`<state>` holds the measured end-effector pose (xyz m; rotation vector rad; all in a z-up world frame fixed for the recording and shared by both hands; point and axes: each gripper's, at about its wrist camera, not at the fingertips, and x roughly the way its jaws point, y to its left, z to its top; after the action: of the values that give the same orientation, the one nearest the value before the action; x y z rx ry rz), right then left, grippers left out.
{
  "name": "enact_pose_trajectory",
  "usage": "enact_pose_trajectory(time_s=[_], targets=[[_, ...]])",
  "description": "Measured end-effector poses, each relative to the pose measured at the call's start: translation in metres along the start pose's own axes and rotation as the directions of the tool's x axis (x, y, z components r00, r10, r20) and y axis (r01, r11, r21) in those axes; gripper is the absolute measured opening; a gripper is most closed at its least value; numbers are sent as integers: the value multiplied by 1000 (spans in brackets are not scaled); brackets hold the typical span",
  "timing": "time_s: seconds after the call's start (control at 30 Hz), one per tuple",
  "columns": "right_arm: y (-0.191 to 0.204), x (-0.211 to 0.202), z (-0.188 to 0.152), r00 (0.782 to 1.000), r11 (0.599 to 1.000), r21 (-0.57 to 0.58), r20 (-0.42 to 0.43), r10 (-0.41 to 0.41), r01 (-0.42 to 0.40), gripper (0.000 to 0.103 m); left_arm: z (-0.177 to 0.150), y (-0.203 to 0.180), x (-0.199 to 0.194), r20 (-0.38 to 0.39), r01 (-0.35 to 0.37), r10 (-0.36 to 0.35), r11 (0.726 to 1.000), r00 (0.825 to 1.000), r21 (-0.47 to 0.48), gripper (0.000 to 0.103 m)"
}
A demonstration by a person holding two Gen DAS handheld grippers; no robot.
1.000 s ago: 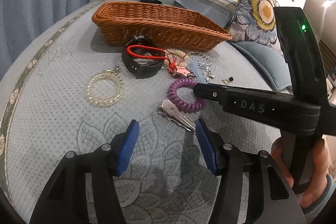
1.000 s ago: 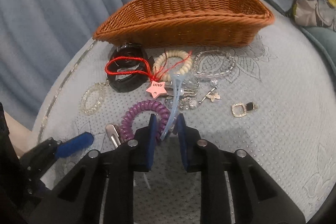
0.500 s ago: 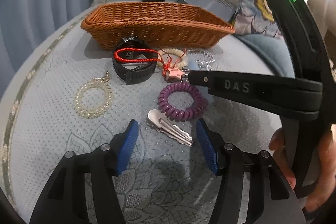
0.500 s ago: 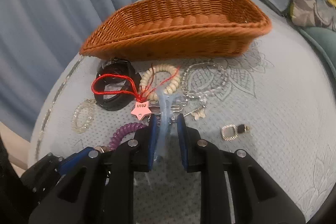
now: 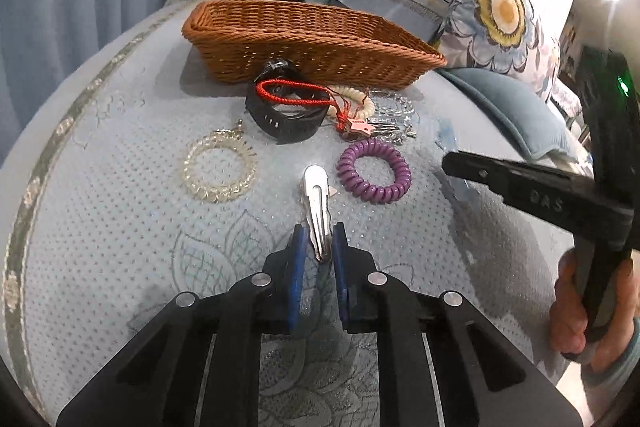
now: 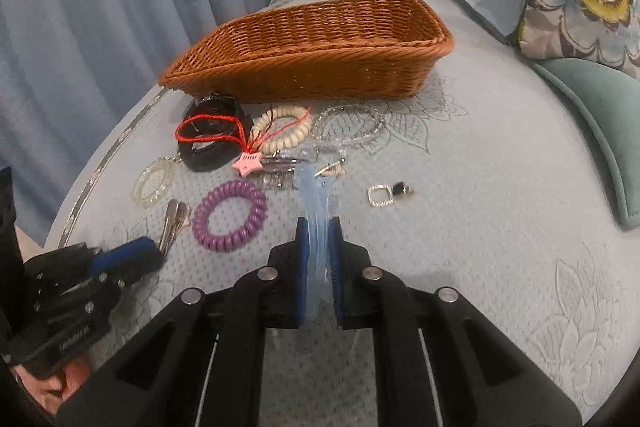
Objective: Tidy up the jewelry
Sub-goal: 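Grasp the silver hair clip with the left gripper while the right gripper grasps the clear plastic clip, then carry both clips over the wicker basket and open both grippers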
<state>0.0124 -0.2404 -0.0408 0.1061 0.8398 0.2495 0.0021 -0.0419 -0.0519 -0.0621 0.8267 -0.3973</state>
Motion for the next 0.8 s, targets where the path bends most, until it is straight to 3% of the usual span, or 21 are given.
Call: enact_pose_trajectory(time_s=[0.3, 0.53, 0.8], targets=[[2, -12, 7, 999, 1000, -13, 42, 21, -20, 8, 7, -10, 7, 13, -34, 34, 999, 999, 18, 9], [0, -29, 16, 996, 999, -13, 89, 31, -30, 8, 19, -8, -17, 120, -7, 8, 1000, 993, -5, 9], [0, -47, 91, 979, 998, -58, 203, 22, -11, 8, 91, -16, -47, 271, -6, -4, 999, 962, 35, 9]])
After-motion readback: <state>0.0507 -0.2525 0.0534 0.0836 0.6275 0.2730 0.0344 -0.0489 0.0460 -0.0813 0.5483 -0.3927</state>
